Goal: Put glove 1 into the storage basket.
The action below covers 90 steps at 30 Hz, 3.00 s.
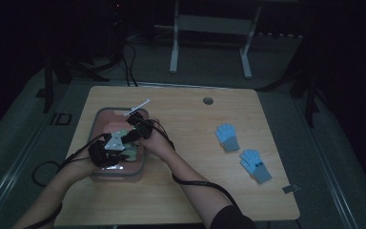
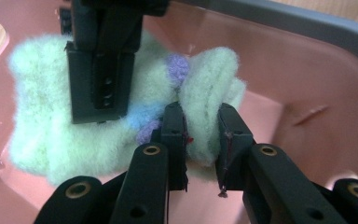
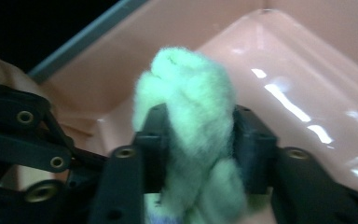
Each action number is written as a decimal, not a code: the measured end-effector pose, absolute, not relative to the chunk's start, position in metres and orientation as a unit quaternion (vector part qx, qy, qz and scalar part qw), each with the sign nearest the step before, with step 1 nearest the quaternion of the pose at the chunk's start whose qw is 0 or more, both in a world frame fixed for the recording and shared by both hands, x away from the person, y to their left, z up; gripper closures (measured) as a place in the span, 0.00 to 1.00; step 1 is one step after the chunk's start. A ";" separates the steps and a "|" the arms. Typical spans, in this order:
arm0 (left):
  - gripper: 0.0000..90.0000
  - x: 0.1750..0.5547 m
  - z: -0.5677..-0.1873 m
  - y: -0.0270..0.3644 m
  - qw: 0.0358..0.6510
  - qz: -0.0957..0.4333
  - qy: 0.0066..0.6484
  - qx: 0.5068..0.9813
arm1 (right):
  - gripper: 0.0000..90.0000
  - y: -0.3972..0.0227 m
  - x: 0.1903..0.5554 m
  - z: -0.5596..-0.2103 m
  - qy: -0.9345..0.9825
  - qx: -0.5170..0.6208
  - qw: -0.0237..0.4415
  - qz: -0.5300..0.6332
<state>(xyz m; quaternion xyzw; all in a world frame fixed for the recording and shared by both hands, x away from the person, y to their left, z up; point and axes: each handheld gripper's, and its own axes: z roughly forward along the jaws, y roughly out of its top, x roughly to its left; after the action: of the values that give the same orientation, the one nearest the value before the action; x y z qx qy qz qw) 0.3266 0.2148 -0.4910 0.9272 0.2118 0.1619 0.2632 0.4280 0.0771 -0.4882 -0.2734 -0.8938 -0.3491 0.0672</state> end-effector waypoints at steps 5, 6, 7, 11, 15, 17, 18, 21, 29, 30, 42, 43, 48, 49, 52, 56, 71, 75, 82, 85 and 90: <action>0.84 0.334 -0.495 0.211 0.252 0.148 0.213 0.932 | 0.52 0.070 0.427 -0.486 -0.895 -0.272 0.050 -0.350; 0.84 0.335 -0.495 0.209 0.250 0.149 0.212 0.933 | 0.51 0.068 0.427 -0.485 -0.894 -0.273 0.049 -0.352; 0.83 0.336 -0.496 0.207 0.243 0.144 0.207 0.937 | 0.49 0.064 0.427 -0.484 -0.893 -0.273 0.045 -0.356; 0.78 0.337 -0.498 0.203 0.233 0.131 0.208 0.941 | 0.47 0.053 0.426 -0.482 -0.888 -0.278 0.043 -0.364; 0.57 0.337 -0.499 0.202 0.233 0.120 0.219 0.940 | 0.45 0.044 0.424 -0.478 -0.886 -0.276 0.043 -0.371; 0.56 0.336 -0.497 0.204 0.244 0.124 0.223 0.936 | 0.44 0.038 0.421 -0.475 -0.884 -0.272 0.044 -0.378; 0.50 0.336 -0.495 0.205 0.249 0.125 0.226 0.933 | 0.43 0.031 0.419 -0.471 -0.881 -0.270 0.044 -0.386; 0.39 0.333 -0.489 0.208 0.275 0.123 0.253 0.919 | 0.41 0.024 0.415 -0.467 -0.879 -0.266 0.047 -0.393; 0.16 0.320 -0.474 0.196 0.315 0.141 0.271 0.899 | 0.25 -0.002 0.400 -0.455 -0.879 -0.231 0.073 -0.411; 0.16 0.318 -0.472 0.194 0.324 0.138 0.269 0.896 | 0.25 -0.004 0.400 -0.454 -0.879 -0.229 0.072 -0.412; 0.04 0.309 -0.462 0.160 0.368 0.120 0.271 0.882 | 0.21 -0.049 0.392 -0.450 -0.873 -0.232 0.052 -0.426; 0.04 0.309 -0.462 0.157 0.374 0.116 0.270 0.879 | 0.21 -0.053 0.392 -0.450 -0.872 -0.234 0.051 -0.426; 0.04 0.306 -0.462 0.139 0.385 0.109 0.262 0.878 | 0.21 -0.077 0.390 -0.454 -0.871 -0.243 0.043 -0.426; 0.04 0.305 -0.463 0.136 0.386 0.106 0.259 0.879 | 0.21 -0.081 0.390 -0.455 -0.870 -0.244 0.043 -0.426; 0.04 0.303 -0.464 0.123 0.393 0.105 0.253 0.878 | 0.21 -0.094 0.389 -0.458 -0.868 -0.248 0.037 -0.428; 0.04 0.303 -0.465 0.107 0.405 0.104 0.246 0.874 | 0.20 -0.112 0.387 -0.462 -0.866 -0.255 0.033 -0.429; 0.04 0.300 -0.492 0.062 0.414 0.089 0.225 0.878 | 0.19 -0.173 0.380 -0.480 -0.865 -0.278 0.018 -0.417; 0.04 0.298 -0.500 0.059 0.417 0.089 0.226 0.876 | 0.18 -0.182 0.377 -0.484 -0.862 -0.287 0.009 -0.419; 0.04 0.291 -0.517 0.054 0.412 0.110 0.225 0.876 | 0.17 -0.200 0.368 -0.493 -0.862 -0.291 -0.014 -0.415; 0.04 0.288 -0.525 0.055 0.407 0.109 0.226 0.878 | 0.17 -0.206 0.366 -0.501 -0.866 -0.295 -0.009 -0.404; 0.04 0.284 -0.539 0.058 0.410 0.102 0.236 0.875 | 0.17 -0.218 0.361 -0.512 -0.867 -0.302 -0.010 -0.396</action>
<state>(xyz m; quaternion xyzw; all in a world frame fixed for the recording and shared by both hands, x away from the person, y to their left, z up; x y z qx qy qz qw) 0.2837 0.0575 -0.5389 0.8751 0.2361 0.1024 0.4099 0.3614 -0.2179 -0.5122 -0.3017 -0.8674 -0.3957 -0.0099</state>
